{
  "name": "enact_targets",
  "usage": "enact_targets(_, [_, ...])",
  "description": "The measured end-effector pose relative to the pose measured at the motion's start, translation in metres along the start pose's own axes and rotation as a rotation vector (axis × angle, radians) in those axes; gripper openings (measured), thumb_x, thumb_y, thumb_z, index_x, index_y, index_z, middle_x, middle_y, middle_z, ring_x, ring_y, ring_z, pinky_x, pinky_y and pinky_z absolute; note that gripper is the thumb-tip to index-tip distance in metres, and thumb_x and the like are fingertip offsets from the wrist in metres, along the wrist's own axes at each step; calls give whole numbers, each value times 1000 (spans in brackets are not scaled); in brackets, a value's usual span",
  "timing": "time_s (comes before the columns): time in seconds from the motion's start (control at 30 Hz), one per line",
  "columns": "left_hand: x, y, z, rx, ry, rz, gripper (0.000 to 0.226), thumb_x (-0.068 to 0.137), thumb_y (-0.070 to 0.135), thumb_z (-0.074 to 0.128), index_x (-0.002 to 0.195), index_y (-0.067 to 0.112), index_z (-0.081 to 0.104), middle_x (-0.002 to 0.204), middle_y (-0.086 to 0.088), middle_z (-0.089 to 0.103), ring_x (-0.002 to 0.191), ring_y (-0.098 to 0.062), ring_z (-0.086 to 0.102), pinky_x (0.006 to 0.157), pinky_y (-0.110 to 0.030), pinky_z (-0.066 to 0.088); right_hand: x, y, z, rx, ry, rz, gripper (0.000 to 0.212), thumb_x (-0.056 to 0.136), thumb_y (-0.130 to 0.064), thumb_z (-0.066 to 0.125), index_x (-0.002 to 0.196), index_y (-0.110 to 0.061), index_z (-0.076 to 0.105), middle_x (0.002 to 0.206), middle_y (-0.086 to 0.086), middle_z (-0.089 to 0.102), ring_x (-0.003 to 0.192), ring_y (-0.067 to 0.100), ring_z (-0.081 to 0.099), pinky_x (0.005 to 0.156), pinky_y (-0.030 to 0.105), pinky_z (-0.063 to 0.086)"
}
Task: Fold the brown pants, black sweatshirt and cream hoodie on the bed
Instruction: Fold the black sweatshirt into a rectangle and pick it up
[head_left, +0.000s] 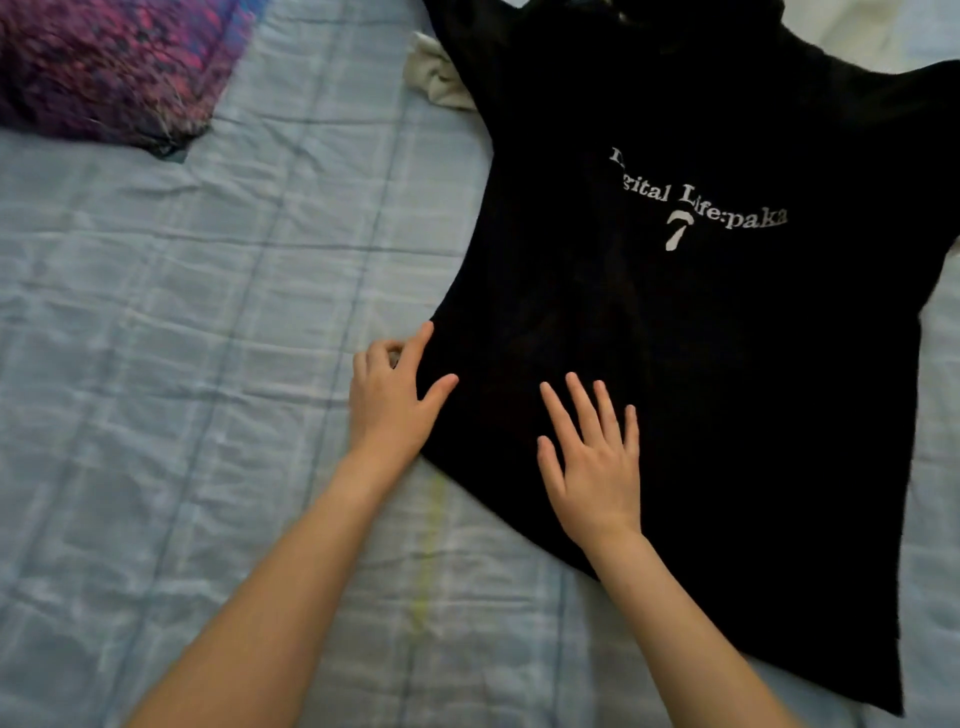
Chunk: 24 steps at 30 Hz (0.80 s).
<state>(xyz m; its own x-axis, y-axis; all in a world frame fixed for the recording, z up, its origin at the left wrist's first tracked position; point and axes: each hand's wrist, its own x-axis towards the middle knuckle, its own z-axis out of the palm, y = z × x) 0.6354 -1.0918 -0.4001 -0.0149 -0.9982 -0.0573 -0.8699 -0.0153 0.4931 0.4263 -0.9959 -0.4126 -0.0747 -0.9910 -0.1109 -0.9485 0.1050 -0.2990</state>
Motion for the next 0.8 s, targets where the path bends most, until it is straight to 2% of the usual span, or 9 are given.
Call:
enact_targets(0.1, [10,-15,-6,-99,-80,40,60,87,37,68,142,38,44,105,-3,49,101,-25,53,89,-34,44,0,4,7,-39,9,0,57,101,-44,29,156,-32,27,165,-2,21,153,25,14,123,53,11])
enact_targets(0.17, [13,-26,-11,-216,-152,41,59,86,32,70,140,37,47,116,-3,60,109,-19,58,91,-27,44,0,3,7,-38,14,-5,56,101,-44,30,156,-32,26,165,-2,20,153,24,13,123,52,11])
enact_targets(0.23, [8,-34,-20,-444,-175,-3,57,84,22,74,137,30,54,130,5,62,120,-9,57,103,-23,43,-2,1,7,-26,18,1,56,102,-44,30,156,-32,26,165,-3,19,154,24,11,123,53,10])
enact_targets(0.3, [-5,-43,-33,-596,-166,-72,58,82,17,77,135,28,57,131,11,62,120,1,56,103,-15,42,-8,-3,7,-28,7,-6,56,101,-44,29,156,-33,26,165,-3,19,154,26,9,123,54,11])
enact_targets(0.37, [-24,-55,-43,-619,-158,-125,60,81,16,78,135,30,57,130,14,61,119,7,55,100,-8,40,-16,-8,7,-48,-19,-26,56,102,-46,28,156,-35,25,165,-4,21,154,29,7,122,55,10])
enact_targets(0.53, [-78,-75,-54,-703,-137,-244,60,81,9,77,135,25,57,132,11,60,123,4,54,106,-14,39,-42,-28,12,-65,-82,-49,55,103,-45,24,157,-37,22,164,-8,20,154,31,3,122,57,12])
enact_targets(0.73, [-127,-96,-60,-664,-77,-294,62,80,10,79,127,43,57,123,32,59,118,10,54,99,-5,38,-77,-38,20,-119,-133,-119,54,104,-47,21,157,-37,20,165,-9,20,154,32,5,121,58,12])
enact_targets(0.8, [-131,-92,-61,-617,-82,-315,60,80,11,78,128,40,57,126,24,61,118,9,54,100,-7,38,-81,-44,19,-153,-151,-111,55,103,-44,26,157,-35,23,164,-7,22,153,33,9,120,58,15])
